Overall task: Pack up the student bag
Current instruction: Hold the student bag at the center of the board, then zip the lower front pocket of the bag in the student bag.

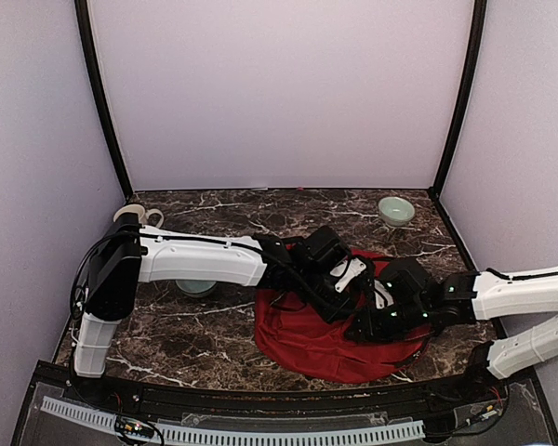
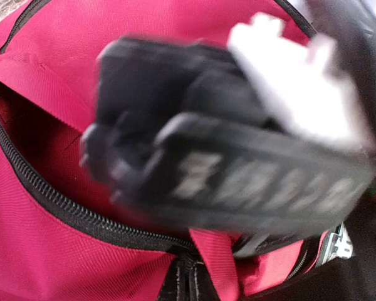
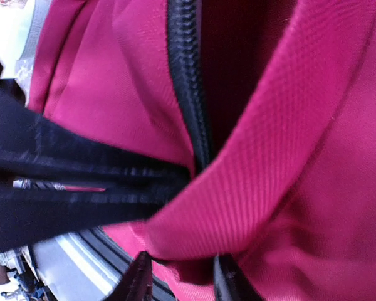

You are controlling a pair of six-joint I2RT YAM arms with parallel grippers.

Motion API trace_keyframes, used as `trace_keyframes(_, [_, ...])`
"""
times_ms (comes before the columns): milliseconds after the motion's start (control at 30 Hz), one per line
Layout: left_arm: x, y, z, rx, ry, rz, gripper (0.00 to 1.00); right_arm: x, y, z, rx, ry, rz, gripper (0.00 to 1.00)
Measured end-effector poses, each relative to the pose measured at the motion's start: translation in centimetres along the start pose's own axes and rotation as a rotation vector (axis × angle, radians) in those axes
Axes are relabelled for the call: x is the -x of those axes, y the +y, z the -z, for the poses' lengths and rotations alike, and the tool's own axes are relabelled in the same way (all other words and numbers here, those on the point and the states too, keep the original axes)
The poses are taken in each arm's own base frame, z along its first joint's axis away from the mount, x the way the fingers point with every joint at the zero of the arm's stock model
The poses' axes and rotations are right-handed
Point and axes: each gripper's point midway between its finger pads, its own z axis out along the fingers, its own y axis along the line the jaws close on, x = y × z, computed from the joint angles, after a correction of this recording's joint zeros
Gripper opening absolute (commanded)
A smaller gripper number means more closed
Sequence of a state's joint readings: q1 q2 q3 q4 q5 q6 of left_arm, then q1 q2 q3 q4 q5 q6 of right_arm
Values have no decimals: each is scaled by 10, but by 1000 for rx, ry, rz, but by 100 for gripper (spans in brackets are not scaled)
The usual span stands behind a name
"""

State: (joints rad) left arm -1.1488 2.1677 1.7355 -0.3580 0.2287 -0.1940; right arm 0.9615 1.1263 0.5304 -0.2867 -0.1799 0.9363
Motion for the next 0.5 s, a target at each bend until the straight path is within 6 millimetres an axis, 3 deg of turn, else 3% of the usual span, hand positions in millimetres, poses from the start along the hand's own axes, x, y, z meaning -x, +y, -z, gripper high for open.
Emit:
trace_keyframes(200, [-5, 1, 0, 0, 21, 10, 0, -2, 4, -20, -27, 21, 14, 0])
trace_keyframes(500, [-13, 1, 0, 0, 51, 25, 0, -11, 12, -29, -43, 22, 62, 0])
